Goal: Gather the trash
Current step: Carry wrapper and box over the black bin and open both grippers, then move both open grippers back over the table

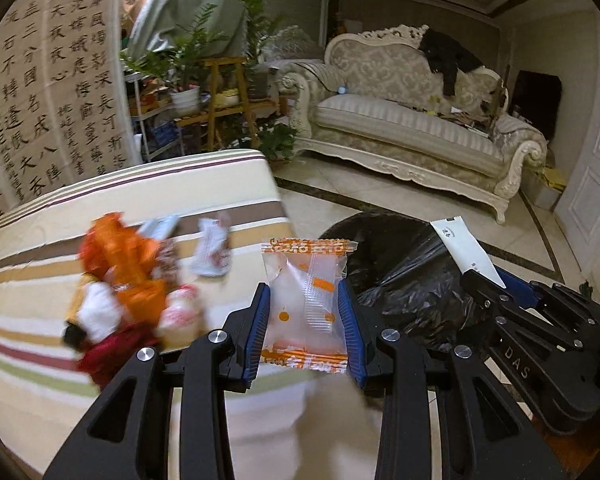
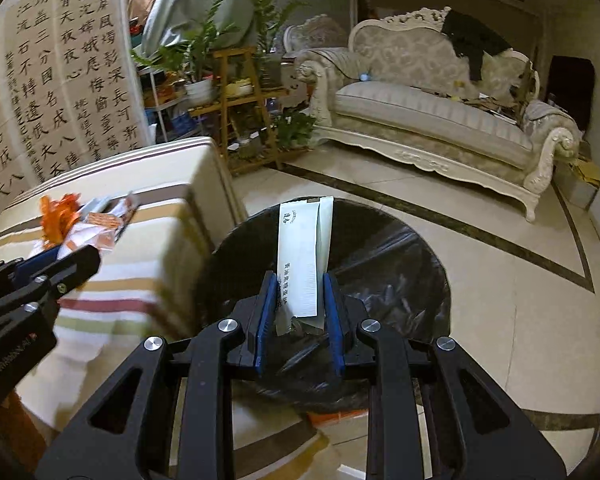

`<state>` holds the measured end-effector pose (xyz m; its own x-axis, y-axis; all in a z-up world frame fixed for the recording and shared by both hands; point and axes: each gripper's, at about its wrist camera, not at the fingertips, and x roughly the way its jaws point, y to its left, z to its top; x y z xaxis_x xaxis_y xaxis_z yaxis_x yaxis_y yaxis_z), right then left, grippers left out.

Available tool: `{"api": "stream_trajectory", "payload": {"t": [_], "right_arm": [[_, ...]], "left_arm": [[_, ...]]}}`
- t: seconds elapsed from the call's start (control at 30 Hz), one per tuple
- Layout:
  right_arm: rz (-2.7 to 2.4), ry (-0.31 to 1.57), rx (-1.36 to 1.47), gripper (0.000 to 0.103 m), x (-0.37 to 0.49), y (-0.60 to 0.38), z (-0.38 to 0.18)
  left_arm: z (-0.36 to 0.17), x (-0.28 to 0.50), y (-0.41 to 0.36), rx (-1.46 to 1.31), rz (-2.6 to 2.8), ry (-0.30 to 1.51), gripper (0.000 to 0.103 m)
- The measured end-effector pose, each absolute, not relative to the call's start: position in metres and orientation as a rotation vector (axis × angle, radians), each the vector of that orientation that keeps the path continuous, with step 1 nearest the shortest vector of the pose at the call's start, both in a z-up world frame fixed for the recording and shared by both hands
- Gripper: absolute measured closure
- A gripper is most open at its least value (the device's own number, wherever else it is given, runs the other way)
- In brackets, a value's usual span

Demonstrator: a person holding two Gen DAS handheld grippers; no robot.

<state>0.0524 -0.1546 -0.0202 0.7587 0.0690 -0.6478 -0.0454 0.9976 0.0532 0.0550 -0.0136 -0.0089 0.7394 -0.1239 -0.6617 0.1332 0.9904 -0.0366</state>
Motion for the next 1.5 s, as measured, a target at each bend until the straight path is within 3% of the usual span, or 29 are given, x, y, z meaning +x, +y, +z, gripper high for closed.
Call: {"api": "stream_trajectory", "payload": {"t": [0.3, 0.37, 0.53, 0.8, 0.83, 1.17, 1.5], "right_arm": [[0.024, 0.733, 0.061, 0.079, 0.080, -0.179, -0.036], [0.016, 0.737, 0.070, 0.071, 0.084, -0.184, -0.039], [-0.002, 0.744, 0.091, 0.070, 0.088, -0.192, -0.044], [-0.021, 0.734, 0.100, 0.065, 0.077, -0.194, -0.037], [-0.020, 0.731, 0.100, 0.061, 0.075, -0.193, -0.035], [0.033, 0.708, 0.099, 0.054, 0.047, -0.165, -0.020], [0.117, 0.710, 0.085, 0.054, 0.022, -0.124, -0.013]], "left_arm": [[-0.021, 0.092, -0.047, 0.061, -0.159, 0.761, 0.067], [-0.023, 0.097, -0.052, 0.070, -0.161, 0.768, 0.067], [-0.028, 0.102, -0.058, 0.089, -0.154, 0.791, 0.049], [-0.021, 0.098, -0.046, 0.054, -0.133, 0.792, 0.034], [-0.020, 0.095, -0.043, 0.051, -0.129, 0.790, 0.034], [-0.006, 0.068, -0.009, 0.035, -0.089, 0.775, 0.033], [-0.001, 0.029, 0.049, 0.018, -0.002, 0.771, 0.033]]}}
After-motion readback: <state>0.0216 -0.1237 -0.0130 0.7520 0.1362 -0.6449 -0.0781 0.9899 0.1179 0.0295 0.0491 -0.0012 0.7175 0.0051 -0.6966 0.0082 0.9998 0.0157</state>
